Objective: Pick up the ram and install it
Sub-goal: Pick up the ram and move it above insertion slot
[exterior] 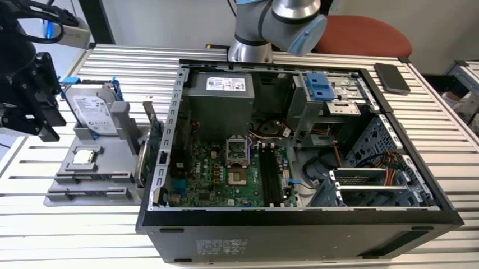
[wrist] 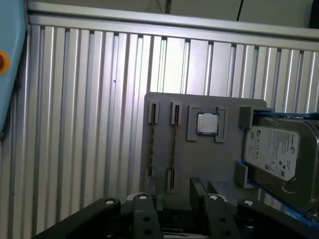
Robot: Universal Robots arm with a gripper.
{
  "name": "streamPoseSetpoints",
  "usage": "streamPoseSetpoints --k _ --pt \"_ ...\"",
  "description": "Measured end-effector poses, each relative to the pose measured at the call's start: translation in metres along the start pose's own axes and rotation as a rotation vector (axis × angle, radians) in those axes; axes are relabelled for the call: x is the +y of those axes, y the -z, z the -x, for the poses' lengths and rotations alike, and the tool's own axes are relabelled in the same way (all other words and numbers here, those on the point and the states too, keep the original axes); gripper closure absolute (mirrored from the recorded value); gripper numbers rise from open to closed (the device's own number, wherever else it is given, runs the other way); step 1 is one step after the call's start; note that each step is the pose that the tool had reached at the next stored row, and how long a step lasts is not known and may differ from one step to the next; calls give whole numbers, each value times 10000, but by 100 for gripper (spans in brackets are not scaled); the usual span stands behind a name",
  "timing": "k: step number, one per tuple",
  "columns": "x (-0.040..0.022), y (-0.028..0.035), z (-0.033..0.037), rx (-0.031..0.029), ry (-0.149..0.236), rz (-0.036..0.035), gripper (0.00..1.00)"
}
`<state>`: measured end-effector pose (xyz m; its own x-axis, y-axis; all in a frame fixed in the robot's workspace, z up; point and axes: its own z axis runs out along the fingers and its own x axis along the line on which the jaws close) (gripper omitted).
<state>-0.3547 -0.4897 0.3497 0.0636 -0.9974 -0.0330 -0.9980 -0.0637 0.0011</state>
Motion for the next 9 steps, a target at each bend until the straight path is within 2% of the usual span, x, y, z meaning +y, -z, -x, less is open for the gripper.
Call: streamPoseSetpoints --k 9 --pt "0 -90 -2 7 -37 -45 0"
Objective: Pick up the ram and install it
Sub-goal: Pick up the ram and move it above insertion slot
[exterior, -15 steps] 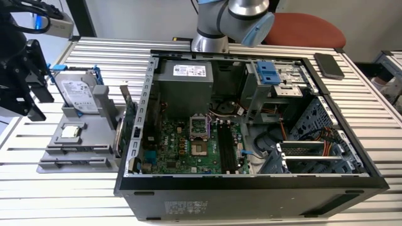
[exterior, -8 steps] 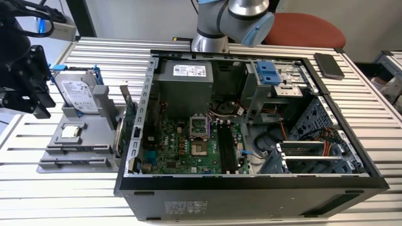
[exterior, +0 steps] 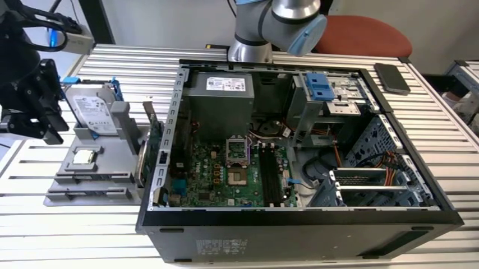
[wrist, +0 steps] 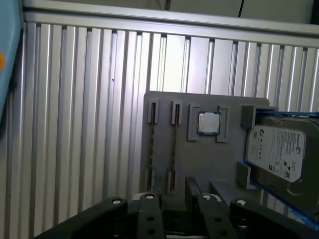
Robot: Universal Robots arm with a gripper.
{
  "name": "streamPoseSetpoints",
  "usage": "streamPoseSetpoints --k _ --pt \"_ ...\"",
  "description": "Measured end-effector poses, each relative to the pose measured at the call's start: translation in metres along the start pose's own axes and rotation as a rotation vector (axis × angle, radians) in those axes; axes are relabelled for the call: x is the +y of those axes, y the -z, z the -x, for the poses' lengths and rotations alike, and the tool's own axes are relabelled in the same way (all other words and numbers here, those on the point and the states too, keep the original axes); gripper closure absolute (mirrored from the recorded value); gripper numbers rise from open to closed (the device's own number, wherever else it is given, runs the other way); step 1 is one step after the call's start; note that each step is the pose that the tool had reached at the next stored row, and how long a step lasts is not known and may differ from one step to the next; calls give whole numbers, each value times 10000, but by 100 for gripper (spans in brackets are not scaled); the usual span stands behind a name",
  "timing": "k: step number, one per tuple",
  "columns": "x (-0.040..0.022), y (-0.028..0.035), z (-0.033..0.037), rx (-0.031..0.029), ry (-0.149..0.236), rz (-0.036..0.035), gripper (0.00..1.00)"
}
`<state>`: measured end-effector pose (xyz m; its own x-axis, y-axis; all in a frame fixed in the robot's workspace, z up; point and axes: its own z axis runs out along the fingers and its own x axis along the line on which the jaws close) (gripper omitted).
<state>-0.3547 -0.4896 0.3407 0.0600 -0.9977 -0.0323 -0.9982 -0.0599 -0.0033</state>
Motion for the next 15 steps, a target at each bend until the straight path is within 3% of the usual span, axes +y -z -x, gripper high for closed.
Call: streamPoseSetpoints --k 4,15 --pt "0 -64 -2 4 3 -68 0" --pt "3 -243 -2 -2 1 -42 0"
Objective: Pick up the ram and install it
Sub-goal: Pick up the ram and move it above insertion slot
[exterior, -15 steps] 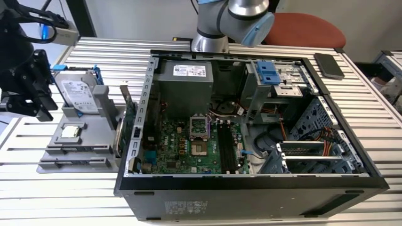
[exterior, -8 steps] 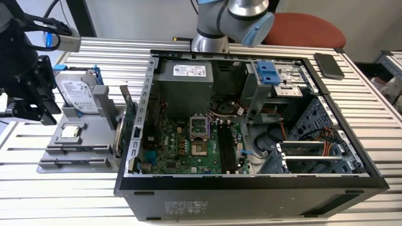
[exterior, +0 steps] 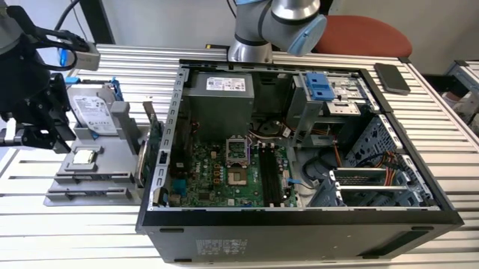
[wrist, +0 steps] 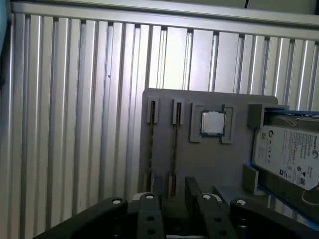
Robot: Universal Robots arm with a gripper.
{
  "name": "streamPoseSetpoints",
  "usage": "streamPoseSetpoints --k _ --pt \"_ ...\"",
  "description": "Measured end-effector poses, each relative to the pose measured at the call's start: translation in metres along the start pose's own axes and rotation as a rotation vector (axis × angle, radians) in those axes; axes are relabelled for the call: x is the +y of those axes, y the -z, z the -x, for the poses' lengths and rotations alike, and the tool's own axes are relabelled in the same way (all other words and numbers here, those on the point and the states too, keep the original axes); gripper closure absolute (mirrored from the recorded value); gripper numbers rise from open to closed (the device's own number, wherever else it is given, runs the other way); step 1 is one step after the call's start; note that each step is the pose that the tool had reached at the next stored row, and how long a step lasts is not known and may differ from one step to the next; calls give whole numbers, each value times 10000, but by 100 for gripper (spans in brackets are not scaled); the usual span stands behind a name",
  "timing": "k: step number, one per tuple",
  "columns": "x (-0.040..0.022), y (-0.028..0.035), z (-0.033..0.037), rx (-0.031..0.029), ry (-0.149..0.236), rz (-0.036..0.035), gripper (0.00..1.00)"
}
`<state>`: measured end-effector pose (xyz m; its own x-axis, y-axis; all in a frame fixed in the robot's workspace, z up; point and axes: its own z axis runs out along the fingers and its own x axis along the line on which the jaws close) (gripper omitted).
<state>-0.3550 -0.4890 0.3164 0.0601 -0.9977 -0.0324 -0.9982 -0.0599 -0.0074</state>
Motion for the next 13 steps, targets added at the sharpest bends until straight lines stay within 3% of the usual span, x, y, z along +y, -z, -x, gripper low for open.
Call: streamPoseSetpoints --k 6,8,13 --pt "20 -94 -1 -3 -68 32 0" --pt "22 -116 -1 -5 -129 92 0" --pt "21 -122 -2 -5 -144 120 0"
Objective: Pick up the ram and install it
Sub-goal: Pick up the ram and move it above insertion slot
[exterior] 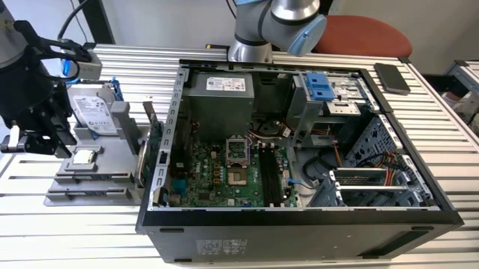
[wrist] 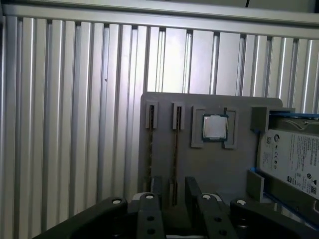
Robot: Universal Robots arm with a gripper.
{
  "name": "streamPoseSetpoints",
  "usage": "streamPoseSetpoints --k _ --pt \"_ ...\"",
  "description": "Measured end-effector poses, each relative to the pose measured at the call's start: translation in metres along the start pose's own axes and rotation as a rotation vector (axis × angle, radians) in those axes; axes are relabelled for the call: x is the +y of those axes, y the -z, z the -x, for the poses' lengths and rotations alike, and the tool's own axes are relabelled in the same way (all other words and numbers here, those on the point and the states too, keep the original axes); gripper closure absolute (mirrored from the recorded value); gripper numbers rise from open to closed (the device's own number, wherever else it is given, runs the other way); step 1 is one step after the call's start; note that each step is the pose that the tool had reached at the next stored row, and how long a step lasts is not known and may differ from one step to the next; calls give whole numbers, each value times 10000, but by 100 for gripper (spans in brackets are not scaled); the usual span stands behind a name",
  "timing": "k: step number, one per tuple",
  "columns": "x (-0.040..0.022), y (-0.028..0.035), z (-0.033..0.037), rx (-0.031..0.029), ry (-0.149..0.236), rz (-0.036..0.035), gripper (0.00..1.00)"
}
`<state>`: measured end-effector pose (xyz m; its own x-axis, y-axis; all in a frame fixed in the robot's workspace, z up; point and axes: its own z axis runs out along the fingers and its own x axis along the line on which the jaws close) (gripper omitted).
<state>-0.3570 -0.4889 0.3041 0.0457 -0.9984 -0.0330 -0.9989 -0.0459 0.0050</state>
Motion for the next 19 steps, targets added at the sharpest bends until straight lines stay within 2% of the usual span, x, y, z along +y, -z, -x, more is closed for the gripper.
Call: streamPoseSetpoints --k 10,19 --pt "-1 -147 -5 3 -43 -2 0" --pt "2 -240 -10 3 -163 -5 0"
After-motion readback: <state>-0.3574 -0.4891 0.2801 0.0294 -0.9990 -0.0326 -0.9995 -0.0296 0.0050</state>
